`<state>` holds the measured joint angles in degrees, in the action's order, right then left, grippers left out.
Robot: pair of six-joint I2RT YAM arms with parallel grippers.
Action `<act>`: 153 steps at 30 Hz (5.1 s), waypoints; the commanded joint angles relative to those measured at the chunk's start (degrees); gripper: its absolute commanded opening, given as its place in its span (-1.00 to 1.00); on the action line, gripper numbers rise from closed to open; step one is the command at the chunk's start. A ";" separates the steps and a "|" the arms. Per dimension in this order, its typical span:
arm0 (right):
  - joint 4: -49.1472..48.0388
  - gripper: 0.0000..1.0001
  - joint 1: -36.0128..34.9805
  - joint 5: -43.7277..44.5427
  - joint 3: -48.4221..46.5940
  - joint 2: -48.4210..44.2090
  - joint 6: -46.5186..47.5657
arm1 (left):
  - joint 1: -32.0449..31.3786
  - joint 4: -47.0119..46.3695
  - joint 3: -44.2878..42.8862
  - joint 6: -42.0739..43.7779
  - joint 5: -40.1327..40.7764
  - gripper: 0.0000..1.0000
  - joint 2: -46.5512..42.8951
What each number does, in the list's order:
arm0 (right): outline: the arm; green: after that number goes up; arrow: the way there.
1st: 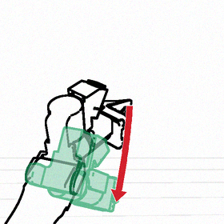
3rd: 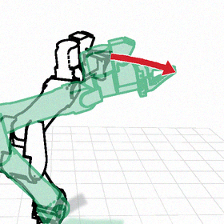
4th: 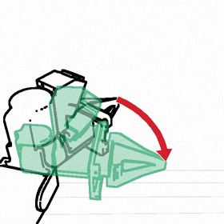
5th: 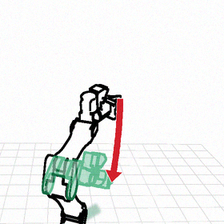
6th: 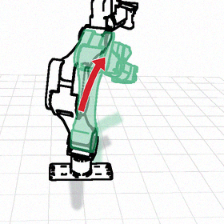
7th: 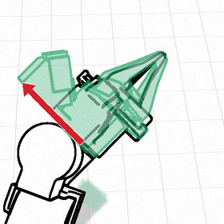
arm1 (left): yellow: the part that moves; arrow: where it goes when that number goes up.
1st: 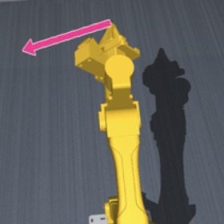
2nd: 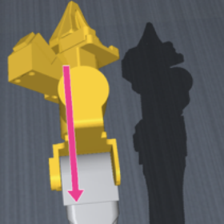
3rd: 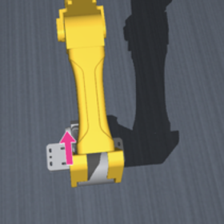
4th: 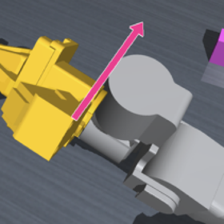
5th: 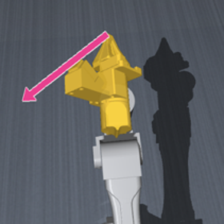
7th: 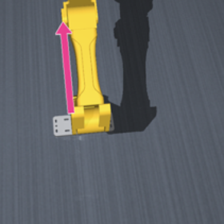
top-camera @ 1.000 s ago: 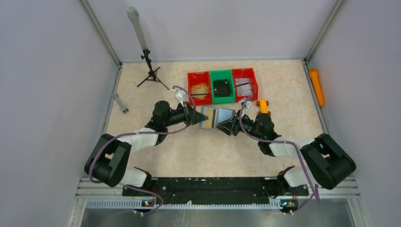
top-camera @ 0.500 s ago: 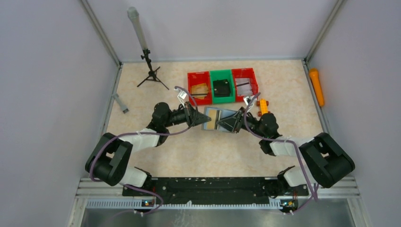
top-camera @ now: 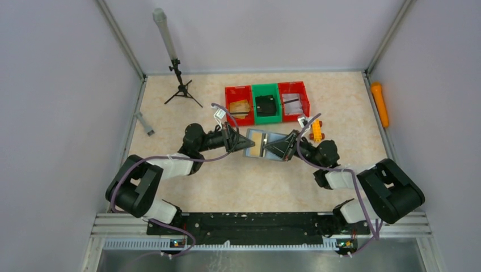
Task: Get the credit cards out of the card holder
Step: Remove the credit card from the card holder, then place the credit card in the storage box.
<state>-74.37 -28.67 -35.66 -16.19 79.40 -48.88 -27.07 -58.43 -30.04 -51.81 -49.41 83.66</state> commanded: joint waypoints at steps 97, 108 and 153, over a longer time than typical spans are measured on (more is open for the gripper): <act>80.07 -1.00 -11.44 44.13 -76.71 34.94 67.08 | 4.42 58.17 4.69 10.44 74.04 -1.00 -46.63; 70.25 -1.00 -15.60 50.75 -79.52 41.33 87.76 | 4.39 57.72 4.73 10.96 72.93 -1.00 -45.33; 65.64 0.12 -16.51 49.47 -77.01 44.70 108.35 | 4.39 57.64 4.29 12.22 71.40 -1.00 -44.29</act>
<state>-8.40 -45.25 15.33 -94.48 131.09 61.14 -22.85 1.52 -23.75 -40.45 22.55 39.05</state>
